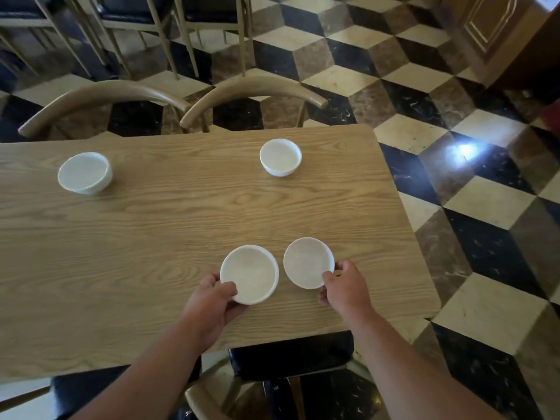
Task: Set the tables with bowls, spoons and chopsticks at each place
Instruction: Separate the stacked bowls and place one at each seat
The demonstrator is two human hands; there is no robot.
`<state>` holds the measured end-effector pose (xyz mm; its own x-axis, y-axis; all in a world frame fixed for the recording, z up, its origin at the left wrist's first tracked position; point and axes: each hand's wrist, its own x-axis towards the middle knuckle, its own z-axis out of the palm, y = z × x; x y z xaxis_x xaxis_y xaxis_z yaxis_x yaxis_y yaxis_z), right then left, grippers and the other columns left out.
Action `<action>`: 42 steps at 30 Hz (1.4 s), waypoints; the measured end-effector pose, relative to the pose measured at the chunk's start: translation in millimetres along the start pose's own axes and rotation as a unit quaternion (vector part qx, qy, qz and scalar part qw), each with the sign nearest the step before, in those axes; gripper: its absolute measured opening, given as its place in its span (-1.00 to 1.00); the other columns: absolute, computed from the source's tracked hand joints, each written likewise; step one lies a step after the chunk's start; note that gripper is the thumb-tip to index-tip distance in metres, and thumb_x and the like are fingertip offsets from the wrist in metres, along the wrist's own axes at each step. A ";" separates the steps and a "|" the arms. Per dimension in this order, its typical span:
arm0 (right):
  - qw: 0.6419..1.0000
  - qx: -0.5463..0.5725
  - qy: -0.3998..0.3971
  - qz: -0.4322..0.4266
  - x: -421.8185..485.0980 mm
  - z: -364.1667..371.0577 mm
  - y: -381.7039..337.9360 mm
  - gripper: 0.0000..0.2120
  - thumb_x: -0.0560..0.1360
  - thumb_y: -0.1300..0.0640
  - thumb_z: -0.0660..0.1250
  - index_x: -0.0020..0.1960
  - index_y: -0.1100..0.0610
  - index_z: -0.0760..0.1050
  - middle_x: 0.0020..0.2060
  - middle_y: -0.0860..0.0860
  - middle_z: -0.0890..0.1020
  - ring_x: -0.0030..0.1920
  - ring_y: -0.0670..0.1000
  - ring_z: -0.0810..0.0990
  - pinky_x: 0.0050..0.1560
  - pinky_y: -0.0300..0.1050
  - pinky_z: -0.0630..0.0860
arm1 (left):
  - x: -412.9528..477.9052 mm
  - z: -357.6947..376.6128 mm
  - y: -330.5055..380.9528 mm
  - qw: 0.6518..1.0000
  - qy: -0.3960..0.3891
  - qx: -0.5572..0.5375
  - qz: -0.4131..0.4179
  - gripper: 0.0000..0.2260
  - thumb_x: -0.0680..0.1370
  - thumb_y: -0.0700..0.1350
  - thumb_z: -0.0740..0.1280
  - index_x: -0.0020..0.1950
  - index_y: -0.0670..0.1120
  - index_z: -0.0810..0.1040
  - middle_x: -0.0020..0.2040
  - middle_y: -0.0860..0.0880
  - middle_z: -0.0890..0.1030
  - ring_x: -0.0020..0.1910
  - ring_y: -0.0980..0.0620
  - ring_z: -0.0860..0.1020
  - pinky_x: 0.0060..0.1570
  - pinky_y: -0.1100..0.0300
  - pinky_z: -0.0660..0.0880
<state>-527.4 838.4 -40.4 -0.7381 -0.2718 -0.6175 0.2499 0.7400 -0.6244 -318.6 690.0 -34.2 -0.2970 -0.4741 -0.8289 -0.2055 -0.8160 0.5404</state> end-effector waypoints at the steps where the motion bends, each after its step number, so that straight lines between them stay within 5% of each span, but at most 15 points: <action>1: 1.000 -0.003 -0.002 0.004 -1.1 0.1 0.2 -0.70 0.63 0.22 0.33 0.35 0.16 0.45 -0.05 0.21 0.71 -0.34 0.08 0.71 -0.25 0.09 0.75 | -0.1 -2.3 -0.4 1.000 -0.001 -0.002 0.001 -0.68 0.62 -0.40 0.25 0.32 -0.14 0.48 0.29 -0.24 0.60 0.24 -0.27 0.66 0.02 -0.06 0.67; 5: 0.984 -0.139 0.102 -0.035 -17.2 -4.1 -11.3 -0.52 0.59 -0.04 0.40 0.42 0.11 0.40 0.16 0.14 0.68 0.09 0.23 0.69 0.08 0.19 0.65 | -2.1 -19.0 1.4 1.000 -0.002 -0.018 0.008 -0.65 0.62 -0.40 0.25 0.35 -0.11 0.49 0.30 -0.24 0.60 0.25 -0.26 0.66 0.05 -0.07 0.66; 7: 0.972 -0.165 0.128 -0.112 -33.2 -0.9 -24.0 -0.57 0.56 -0.05 0.40 0.37 0.06 0.43 0.18 0.08 0.64 0.11 0.19 0.65 0.08 0.13 0.61 | -4.8 -34.0 4.9 0.999 0.006 -0.029 0.016 -0.66 0.62 -0.39 0.26 0.34 -0.11 0.50 0.29 -0.24 0.61 0.26 -0.26 0.66 0.10 -0.10 0.65; 10: 0.934 -0.254 0.028 -0.249 -56.8 29.3 -50.1 -0.65 0.59 -0.02 0.40 0.33 0.05 0.55 0.16 0.00 0.62 0.18 0.11 0.60 0.17 0.06 0.57 | -10.6 -66.8 13.9 0.998 0.027 -0.038 0.030 -0.67 0.63 -0.36 0.27 0.36 -0.12 0.51 0.31 -0.25 0.62 0.26 -0.25 0.66 0.12 -0.09 0.67; 14: 0.843 -0.398 -0.127 -0.339 -90.9 104.6 -85.2 -0.51 0.64 -0.14 0.32 0.52 0.01 0.45 0.43 0.01 0.52 0.46 0.08 0.43 0.45 0.02 0.40 | -20.1 -133.4 29.7 0.995 0.064 -0.068 0.035 -0.76 0.66 -0.32 0.27 0.29 -0.12 0.54 0.28 -0.26 0.65 0.18 -0.24 0.69 0.13 -0.07 0.67; 23: 0.764 -0.463 -0.204 -0.399 -176.6 252.0 -121.6 -0.28 0.63 -0.34 0.21 0.67 -0.04 0.18 0.59 -0.02 0.32 0.59 0.05 0.25 0.57 0.00 0.21 | -28.9 -316.6 56.8 0.978 0.173 -0.105 0.057 -0.64 0.65 -0.24 0.35 0.44 -0.09 0.49 0.28 -0.23 0.64 0.11 -0.22 0.74 -0.02 -0.03 0.71; 30: 0.799 -0.410 -0.234 -0.372 -218.3 351.5 -133.3 -0.32 0.63 -0.29 0.27 0.66 -0.07 0.22 0.55 -0.02 0.41 0.53 0.05 0.40 0.46 0.01 0.38 | -17.7 -393.5 64.1 0.974 0.192 -0.106 0.058 -0.65 0.66 -0.24 0.36 0.45 -0.10 0.48 0.28 -0.24 0.62 0.14 -0.22 0.70 -0.10 0.03 0.70; 34: 0.885 -0.297 -0.266 -0.241 -232.1 414.1 -140.8 -0.49 0.66 -0.14 0.31 0.58 -0.07 0.39 0.34 0.04 0.64 0.27 0.06 0.64 0.26 0.00 0.54 | -11.6 -416.7 63.0 0.978 0.167 -0.113 0.048 -0.68 0.67 -0.23 0.36 0.43 -0.13 0.49 0.27 -0.24 0.64 0.14 -0.20 0.71 -0.17 0.08 0.70; 37: 0.902 -0.272 -0.258 -0.216 -232.4 438.6 -135.6 -0.63 0.64 0.00 0.32 0.43 -0.07 0.53 0.06 -0.03 0.72 -0.08 0.01 0.73 0.05 0.05 0.67 | -6.4 -431.5 62.6 0.979 0.156 -0.121 0.054 -0.68 0.66 -0.23 0.36 0.43 -0.13 0.51 0.26 -0.24 0.66 0.12 -0.17 0.73 -0.16 0.09 0.70; 42: 0.923 -0.248 -0.222 -0.191 -233.3 453.6 -133.7 -0.70 0.59 0.08 0.35 0.31 -0.06 0.59 -0.07 -0.03 0.72 -0.19 0.05 0.73 -0.02 0.05 0.67 | 2.7 -446.2 66.3 0.984 0.125 -0.111 0.060 -0.69 0.66 -0.18 0.42 0.41 -0.08 0.55 0.31 -0.19 0.67 0.17 -0.20 0.74 0.02 0.01 0.72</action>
<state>-104.3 523.9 -29.8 -0.3551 -0.7152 -0.6019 -0.3748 0.6988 -0.6093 83.0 487.1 -65.2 -0.0622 -0.6162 -0.7851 0.0335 -0.7875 0.6154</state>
